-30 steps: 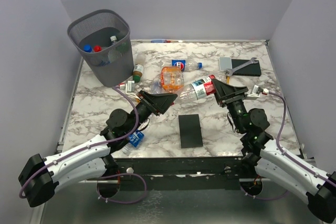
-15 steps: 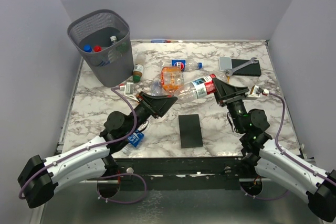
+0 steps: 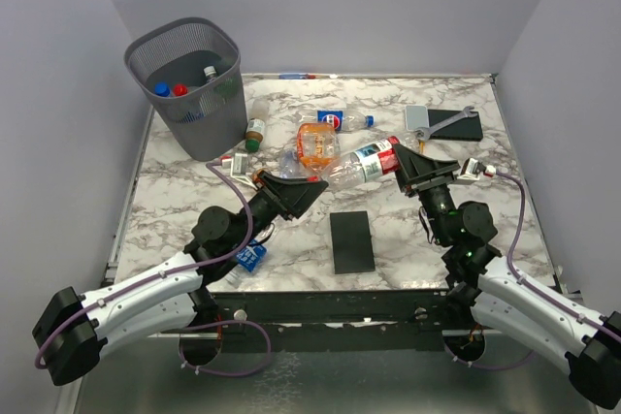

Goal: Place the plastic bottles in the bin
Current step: Pick up the plastic bottle from the corner of the board.

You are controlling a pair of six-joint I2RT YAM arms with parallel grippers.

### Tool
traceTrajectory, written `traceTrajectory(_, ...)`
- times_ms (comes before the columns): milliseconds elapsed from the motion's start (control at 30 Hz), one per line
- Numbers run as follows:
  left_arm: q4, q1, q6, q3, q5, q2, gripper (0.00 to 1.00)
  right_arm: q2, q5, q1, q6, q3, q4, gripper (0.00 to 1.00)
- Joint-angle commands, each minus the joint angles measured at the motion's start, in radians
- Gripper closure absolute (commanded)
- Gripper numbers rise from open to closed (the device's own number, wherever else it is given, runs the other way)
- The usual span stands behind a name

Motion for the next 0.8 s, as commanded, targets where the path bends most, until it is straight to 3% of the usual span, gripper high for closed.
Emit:
traceTrajectory(0, 0.04, -0.002, -0.015, 0.004, 0.096, 0.013, 0.35, 0.01, 0.022, -0.006, -0.01, -0.015, 0.008, 0.59)
traceTrajectory(33, 0.039, -0.003, -0.015, 0.005, 0.103, 0.015, 0.31, 0.009, 0.023, -0.006, -0.011, -0.016, 0.007, 0.59)
traceTrajectory(100, 0.039, -0.002, -0.015, 0.004, 0.112, 0.016, 0.31, 0.005, 0.025, -0.006, -0.014, -0.014, 0.002, 0.59)
traceTrajectory(333, 0.038, -0.003, 0.001, -0.007, 0.104, -0.007, 0.79, -0.001, 0.013, -0.006, -0.02, -0.01, -0.01, 0.59)
traceTrajectory(400, 0.037, -0.003, 0.025, -0.008, 0.095, -0.019, 0.96, -0.004, 0.003, -0.006, -0.031, -0.005, -0.017, 0.58)
traceTrajectory(467, 0.019, -0.003, 0.046, -0.003, 0.074, -0.037, 1.0, -0.014, -0.013, -0.007, -0.053, 0.005, -0.034, 0.55)
traceTrajectory(533, -0.021, -0.003, 0.081, 0.013, 0.05, -0.059, 1.0, -0.032, -0.037, -0.006, -0.089, 0.022, -0.068, 0.43)
traceTrajectory(633, -0.123, -0.002, 0.168, 0.061, 0.014, -0.098, 1.0, -0.067, -0.109, -0.006, -0.203, 0.115, -0.243, 0.07)
traceTrajectory(667, -0.171, -0.002, 0.205, 0.088, 0.004, -0.11, 1.0, -0.072, -0.138, -0.006, -0.254, 0.174, -0.342, 0.01)
traceTrajectory(767, -0.344, 0.001, 0.337, 0.186, 0.013, -0.125, 1.0, -0.076, -0.192, -0.006, -0.414, 0.336, -0.663, 0.0)
